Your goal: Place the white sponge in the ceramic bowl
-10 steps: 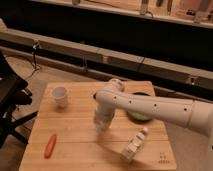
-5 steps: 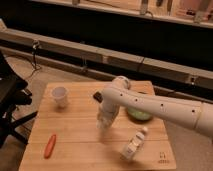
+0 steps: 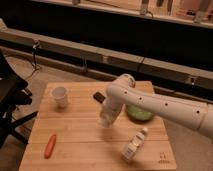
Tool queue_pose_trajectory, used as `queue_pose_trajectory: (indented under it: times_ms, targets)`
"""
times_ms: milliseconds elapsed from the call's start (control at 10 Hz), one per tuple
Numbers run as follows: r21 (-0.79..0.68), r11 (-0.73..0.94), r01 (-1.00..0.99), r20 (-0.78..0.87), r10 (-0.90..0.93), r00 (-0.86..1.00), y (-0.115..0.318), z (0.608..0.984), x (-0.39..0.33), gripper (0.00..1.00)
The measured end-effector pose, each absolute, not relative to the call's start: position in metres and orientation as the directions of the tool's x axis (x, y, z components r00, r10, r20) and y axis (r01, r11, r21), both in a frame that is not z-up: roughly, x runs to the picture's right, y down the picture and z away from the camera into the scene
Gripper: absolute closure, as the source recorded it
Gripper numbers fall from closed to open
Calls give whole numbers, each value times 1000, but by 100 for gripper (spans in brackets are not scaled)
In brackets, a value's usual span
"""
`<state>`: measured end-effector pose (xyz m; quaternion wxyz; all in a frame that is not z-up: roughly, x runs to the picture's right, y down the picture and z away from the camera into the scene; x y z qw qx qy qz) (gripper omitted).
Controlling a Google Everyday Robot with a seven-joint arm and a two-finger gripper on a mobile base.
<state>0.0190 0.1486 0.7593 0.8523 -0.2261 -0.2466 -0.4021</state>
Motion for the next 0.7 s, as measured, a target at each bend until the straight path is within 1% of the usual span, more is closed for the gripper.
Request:
queue_pose_trajectory:
  times_ms: [700]
  targets:
    - [-179, 610, 772, 589, -563, 580, 127, 761, 38, 86]
